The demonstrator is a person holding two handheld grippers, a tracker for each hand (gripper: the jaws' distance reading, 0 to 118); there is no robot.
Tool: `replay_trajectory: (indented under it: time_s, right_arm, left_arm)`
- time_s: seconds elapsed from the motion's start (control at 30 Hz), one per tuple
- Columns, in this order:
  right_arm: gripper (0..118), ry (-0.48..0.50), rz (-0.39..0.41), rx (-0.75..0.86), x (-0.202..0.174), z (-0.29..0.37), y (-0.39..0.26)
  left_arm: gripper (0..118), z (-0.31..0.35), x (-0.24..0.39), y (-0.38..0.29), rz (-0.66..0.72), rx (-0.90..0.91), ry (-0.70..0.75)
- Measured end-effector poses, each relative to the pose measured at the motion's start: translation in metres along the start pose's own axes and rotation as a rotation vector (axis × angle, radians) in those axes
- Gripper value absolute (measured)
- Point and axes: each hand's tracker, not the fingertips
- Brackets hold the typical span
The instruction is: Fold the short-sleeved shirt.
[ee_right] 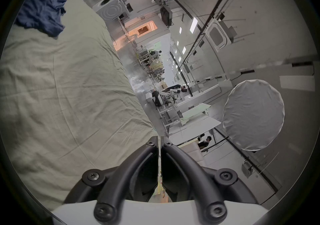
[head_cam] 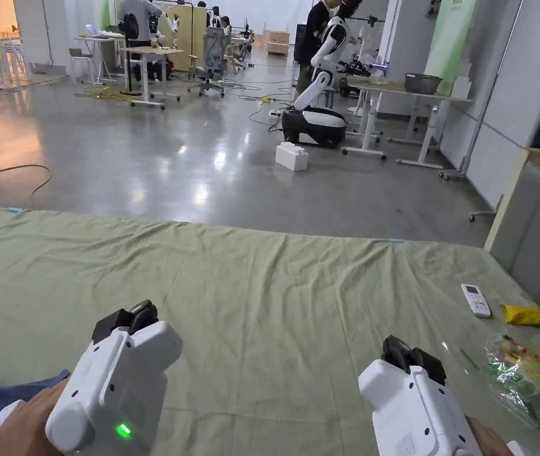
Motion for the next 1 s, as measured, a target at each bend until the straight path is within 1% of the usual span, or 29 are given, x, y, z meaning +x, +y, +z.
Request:
replay_trajectory:
  time_s: [0.07,0.13,0.17,0.23,0.3,0.33,0.37,0.4,0.43,0.47,0.5,0.53,0.67,0.7,0.73,0.8,0.9,1.0]
  right_arm:
    - [3,-0.003,-0.035,0.003,0.001,0.002,0.001]
    - [3,-0.004,-0.173,-0.013,0.005,0.002,0.002]
    - [3,-0.006,-0.267,-0.022,0.013,0.007,0.008]
    - [3,-0.003,-0.510,-0.050,0.023,0.008,0.007]
    - [3,-0.028,-0.787,-0.072,0.032,0.004,-0.004]
    - [3,-0.044,-0.928,-0.087,0.032,0.004,-0.009]
    - [3,-0.047,-1.050,-0.129,0.035,0.003,-0.014]
    - [3,-0.022,-1.178,-0.168,0.032,0.004,-0.018]
    - [3,-0.052,-1.225,-0.192,0.033,0.007,-0.020]
    - [3,-0.083,-1.177,-0.152,0.036,0.008,-0.017]
    - [3,-0.086,-1.164,-0.133,0.038,0.008,-0.016]
    - [3,-0.077,-1.214,-0.160,0.036,0.008,-0.018]
    - [3,-0.108,-1.176,-0.147,0.037,0.009,-0.016]
    - [3,-0.078,-1.205,-0.163,0.036,0.009,-0.016]
    - [3,-0.070,-1.204,-0.169,0.036,0.008,-0.016]
    - [3,-0.064,-1.177,-0.164,0.036,0.007,-0.013]
    - [3,-0.046,-1.151,-0.147,0.036,0.008,-0.006]
    - [3,-0.023,-1.107,-0.110,0.036,0.007,0.001]
  left_arm:
    - [6,-0.001,-0.006,-0.001,0.141,-0.030,-0.002]
    - [6,0.000,-0.014,0.000,0.292,-0.033,-0.002]
    - [6,0.000,-0.017,-0.001,0.389,-0.032,-0.004]
    - [6,0.001,-0.027,-0.001,0.613,-0.031,-0.038]
    - [6,0.002,-0.036,-0.008,0.883,-0.015,-0.052]
    - [6,0.001,-0.038,-0.010,0.969,-0.024,-0.042]
    - [6,0.000,-0.042,-0.011,1.054,-0.024,-0.047]
    - [6,-0.001,-0.043,-0.013,1.122,-0.029,-0.032]
    - [6,-0.001,-0.043,-0.014,1.150,-0.040,-0.019]
    - [6,-0.002,-0.044,-0.015,1.179,-0.041,-0.026]
    - [6,0.012,-0.045,-0.002,1.185,-0.019,-0.038]
    - [6,0.014,-0.044,-0.001,1.171,-0.013,-0.043]
    - [6,0.008,-0.043,0.001,1.065,-0.009,-0.061]
    - [6,0.009,-0.042,0.003,1.034,-0.008,-0.064]
    - [6,0.010,-0.041,0.005,1.000,-0.011,-0.062]
    - [6,0.008,-0.040,0.004,0.936,-0.017,-0.066]
    - [6,0.013,-0.044,-0.001,0.885,-0.040,-0.085]
    - [6,0.014,-0.052,-0.016,0.801,-0.149,-0.130]
